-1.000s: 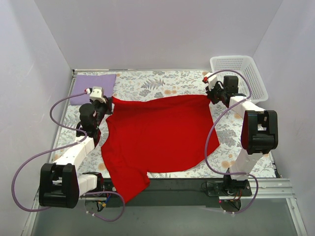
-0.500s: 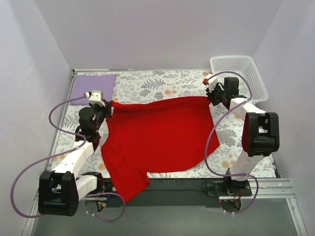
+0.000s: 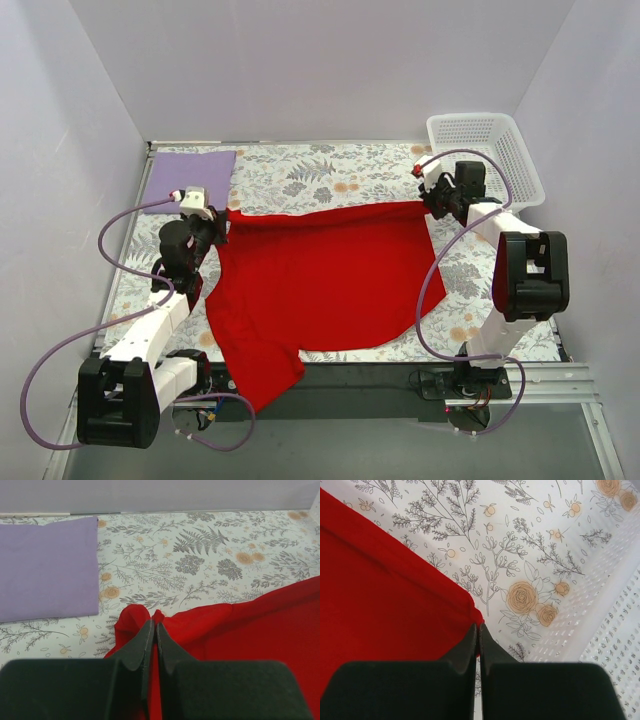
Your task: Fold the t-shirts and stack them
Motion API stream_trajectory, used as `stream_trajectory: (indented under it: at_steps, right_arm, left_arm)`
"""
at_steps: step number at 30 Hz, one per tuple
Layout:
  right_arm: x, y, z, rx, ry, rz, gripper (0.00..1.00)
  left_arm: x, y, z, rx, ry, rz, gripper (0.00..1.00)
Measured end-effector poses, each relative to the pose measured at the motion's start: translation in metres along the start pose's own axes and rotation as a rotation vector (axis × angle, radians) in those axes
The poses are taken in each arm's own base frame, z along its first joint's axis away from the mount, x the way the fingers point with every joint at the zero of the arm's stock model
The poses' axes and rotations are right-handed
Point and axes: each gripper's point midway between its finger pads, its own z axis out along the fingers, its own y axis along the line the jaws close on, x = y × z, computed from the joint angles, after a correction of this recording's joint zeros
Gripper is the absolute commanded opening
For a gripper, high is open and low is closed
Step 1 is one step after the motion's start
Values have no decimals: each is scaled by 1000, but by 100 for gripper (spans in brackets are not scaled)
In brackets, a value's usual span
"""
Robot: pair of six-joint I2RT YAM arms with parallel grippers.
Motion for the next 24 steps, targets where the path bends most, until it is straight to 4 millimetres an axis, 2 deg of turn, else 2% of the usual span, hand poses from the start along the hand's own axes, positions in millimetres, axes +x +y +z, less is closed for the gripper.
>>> stream_trajectory:
  at_steps: [6, 10, 13, 18, 21, 24]
  right_arm:
    - [-6, -2, -6, 13, -13, -15, 1]
    - [-2, 1, -8, 10, -7, -18, 3]
    - [2, 4, -8, 5, 2, -17, 8]
    - [6, 6, -10, 6, 10, -21, 28]
    - [1, 3, -16, 23, 3, -41, 39]
    - [-5, 1, -25, 38, -6, -58, 43]
  left_arm:
    - [7, -1, -2, 2, 28, -7, 0]
    - [9, -3, -4, 5, 36, -8, 0]
    - [11, -4, -5, 8, 43, -9, 0]
    - [13, -5, -5, 8, 54, -10, 0]
    - [15, -6, -5, 11, 62, -11, 0]
    - [18, -6, -6, 12, 71, -12, 0]
